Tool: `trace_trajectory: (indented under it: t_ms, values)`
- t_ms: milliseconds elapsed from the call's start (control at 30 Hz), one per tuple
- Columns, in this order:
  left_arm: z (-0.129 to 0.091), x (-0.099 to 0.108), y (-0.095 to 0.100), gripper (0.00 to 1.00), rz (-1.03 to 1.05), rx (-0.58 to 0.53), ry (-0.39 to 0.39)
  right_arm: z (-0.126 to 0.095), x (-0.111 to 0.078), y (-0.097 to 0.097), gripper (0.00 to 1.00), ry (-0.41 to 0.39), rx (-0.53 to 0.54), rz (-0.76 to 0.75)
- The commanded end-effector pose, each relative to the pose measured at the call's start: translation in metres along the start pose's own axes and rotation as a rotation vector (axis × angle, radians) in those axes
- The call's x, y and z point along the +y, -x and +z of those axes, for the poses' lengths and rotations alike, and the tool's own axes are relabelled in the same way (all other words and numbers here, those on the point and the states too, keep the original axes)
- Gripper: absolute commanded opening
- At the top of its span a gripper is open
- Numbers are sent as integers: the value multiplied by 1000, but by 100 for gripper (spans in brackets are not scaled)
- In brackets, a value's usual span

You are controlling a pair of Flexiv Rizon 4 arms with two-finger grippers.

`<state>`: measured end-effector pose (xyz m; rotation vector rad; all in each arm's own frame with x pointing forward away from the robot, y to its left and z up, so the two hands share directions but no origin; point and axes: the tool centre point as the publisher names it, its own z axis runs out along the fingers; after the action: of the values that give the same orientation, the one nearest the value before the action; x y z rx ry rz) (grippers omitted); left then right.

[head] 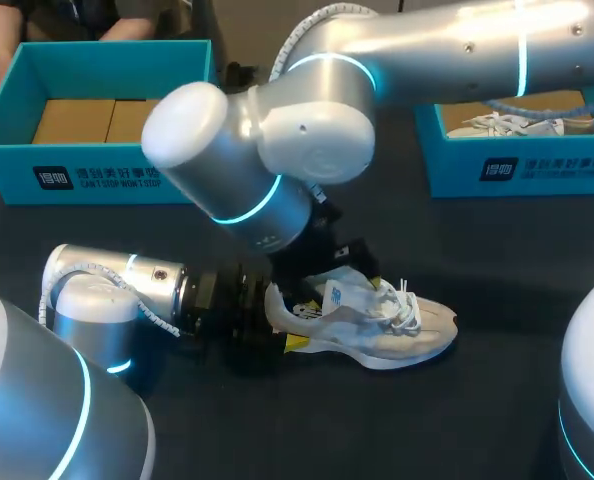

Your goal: Take the shoe out of the shoebox, open the shoe tongue, remove and reinsert the insole, then place the shoe into the shoebox

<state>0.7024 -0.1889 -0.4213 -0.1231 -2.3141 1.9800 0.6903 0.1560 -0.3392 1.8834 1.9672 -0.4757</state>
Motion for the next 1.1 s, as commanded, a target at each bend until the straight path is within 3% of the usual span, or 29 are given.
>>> trace_trajectory:
  t_ms: [33,900,1100]
  values:
    - [-1,3,2,0,0,-1,3,5,-4,-9,100,4,-82,686]
    - [-1,3,2,0,0,-1,3,15,-9,23,100,12,22,911]
    - [-1,3,2,0,0,-1,3,8,-9,25,100,8,35,927]
